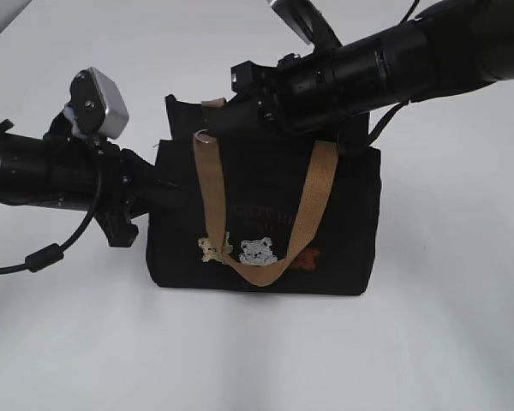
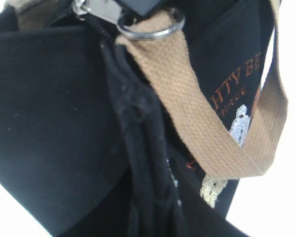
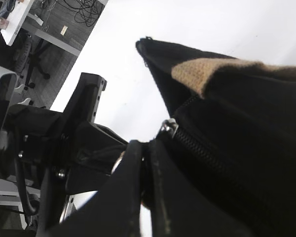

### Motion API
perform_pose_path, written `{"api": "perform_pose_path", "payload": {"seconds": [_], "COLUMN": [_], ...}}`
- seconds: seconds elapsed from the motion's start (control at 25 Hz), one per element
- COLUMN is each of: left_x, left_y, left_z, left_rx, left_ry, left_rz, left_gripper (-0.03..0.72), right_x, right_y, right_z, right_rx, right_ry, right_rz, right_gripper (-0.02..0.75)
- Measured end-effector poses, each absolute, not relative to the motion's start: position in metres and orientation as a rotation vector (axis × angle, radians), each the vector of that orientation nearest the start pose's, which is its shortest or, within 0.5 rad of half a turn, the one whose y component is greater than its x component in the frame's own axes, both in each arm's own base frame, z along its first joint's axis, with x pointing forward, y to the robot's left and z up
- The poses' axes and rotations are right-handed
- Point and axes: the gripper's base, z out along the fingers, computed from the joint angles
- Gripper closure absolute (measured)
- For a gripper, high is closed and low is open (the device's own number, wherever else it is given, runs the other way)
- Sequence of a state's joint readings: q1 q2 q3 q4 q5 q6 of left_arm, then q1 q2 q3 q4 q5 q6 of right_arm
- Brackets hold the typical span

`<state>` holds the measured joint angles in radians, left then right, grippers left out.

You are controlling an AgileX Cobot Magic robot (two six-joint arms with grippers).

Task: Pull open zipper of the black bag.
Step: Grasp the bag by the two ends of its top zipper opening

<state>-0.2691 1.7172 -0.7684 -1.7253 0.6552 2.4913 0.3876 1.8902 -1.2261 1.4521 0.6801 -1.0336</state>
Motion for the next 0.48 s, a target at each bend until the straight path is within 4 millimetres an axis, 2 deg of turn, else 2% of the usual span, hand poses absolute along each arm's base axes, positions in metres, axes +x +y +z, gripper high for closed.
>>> {"api": "perform_pose_path", "payload": {"seconds": [0.28,0.48], "left_x": [0.286,0.286], "left_y": [-0.137,-0.137], "left_z": [0.172,0.172], "left_rx": [1.311,1.312], "left_ry": [1.738,1.736], "left_rz": [-0.5,-0.501], "left_gripper": [0.628,0.628], "right_x": [0.356,0.356], "right_y": [0.187,0.148], "right_z": [0.22,0.236], "right_rx": [-0.317,-0.308], "right_ry": [2.317,2.378], "right_rz": [1.261,1.229], "right_gripper": [0.738,0.738]}}
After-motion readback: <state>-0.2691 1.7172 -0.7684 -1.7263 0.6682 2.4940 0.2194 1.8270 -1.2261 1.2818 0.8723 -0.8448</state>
